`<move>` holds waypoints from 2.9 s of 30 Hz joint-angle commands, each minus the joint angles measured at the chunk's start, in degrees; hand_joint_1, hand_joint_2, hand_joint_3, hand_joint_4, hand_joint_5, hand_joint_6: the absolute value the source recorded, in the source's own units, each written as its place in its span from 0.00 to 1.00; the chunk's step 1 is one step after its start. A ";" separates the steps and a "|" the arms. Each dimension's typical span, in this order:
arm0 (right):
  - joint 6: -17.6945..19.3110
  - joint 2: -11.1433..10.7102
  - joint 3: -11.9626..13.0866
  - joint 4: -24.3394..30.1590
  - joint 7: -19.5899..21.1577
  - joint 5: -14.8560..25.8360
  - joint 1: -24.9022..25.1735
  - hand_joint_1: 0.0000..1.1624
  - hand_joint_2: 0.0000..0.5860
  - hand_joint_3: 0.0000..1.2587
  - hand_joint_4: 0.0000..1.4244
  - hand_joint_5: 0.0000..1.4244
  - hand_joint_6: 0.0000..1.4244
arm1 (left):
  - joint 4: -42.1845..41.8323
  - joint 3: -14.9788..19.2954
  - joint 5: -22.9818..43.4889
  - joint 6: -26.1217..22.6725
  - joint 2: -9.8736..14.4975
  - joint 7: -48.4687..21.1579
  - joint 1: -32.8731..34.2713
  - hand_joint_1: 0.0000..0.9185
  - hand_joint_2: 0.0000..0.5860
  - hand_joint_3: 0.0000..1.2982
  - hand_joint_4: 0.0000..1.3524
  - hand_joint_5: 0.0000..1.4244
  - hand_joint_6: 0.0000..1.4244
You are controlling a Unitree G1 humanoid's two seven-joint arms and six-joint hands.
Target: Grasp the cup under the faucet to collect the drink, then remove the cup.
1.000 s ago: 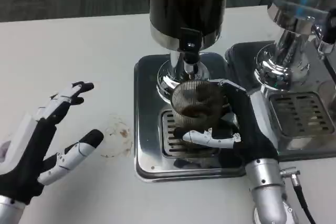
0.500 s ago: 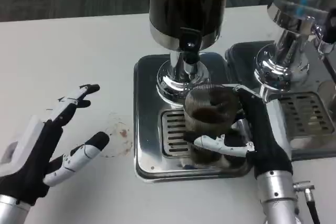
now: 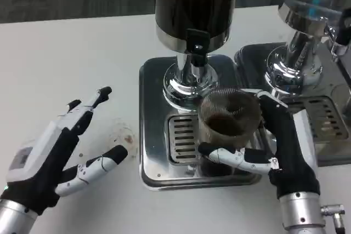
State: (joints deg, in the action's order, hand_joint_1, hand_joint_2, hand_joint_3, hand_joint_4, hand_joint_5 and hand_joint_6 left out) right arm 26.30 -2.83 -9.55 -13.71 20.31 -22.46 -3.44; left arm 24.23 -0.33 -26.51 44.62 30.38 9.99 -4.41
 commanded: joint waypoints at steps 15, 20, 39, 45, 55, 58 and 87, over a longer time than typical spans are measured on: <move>-1.73 -0.24 -0.28 13.96 -7.57 1.77 -6.54 0.88 0.10 0.60 0.57 0.59 0.58 | -5.12 0.44 -10.10 1.41 7.59 4.61 -4.78 0.00 0.25 0.00 0.00 0.00 0.00; -1.84 -0.61 -1.06 17.80 -10.35 2.64 -9.42 0.87 0.10 0.60 0.58 0.60 0.59 | -7.61 1.19 -11.44 1.09 8.85 6.50 -8.21 0.00 0.26 0.00 0.00 0.00 0.00; -1.25 -5.70 -2.26 28.25 -20.19 4.79 -16.25 0.87 0.10 0.61 0.59 0.61 0.62 | -22.10 5.47 -16.26 -5.78 3.27 12.15 -25.29 0.00 0.27 0.00 0.00 0.00 0.00; -2.55 -6.43 -3.27 30.68 -22.31 5.78 -17.84 0.87 0.10 0.61 0.59 0.61 0.62 | -23.49 5.23 -16.30 -6.62 2.39 11.22 -27.04 0.00 0.27 0.00 0.00 0.00 0.00; -3.43 -5.15 -3.76 31.92 -21.93 4.57 -18.24 0.87 0.10 0.61 0.59 0.61 0.62 | -23.90 4.86 -16.08 -7.30 2.20 10.71 -26.91 0.00 0.27 0.00 0.00 0.00 0.00; -3.62 -4.96 -3.91 32.11 -21.88 4.36 -18.39 0.87 0.10 0.61 0.59 0.61 0.62 | -23.93 4.79 -16.03 -7.32 2.22 10.76 -26.95 0.00 0.27 0.00 0.00 0.00 0.00; -5.45 -4.71 -3.76 32.79 -22.05 5.05 -17.85 0.87 0.10 0.62 0.60 0.62 0.64 | -24.49 4.12 -15.54 -8.04 2.22 10.49 -26.29 0.00 0.28 0.00 0.00 0.00 0.00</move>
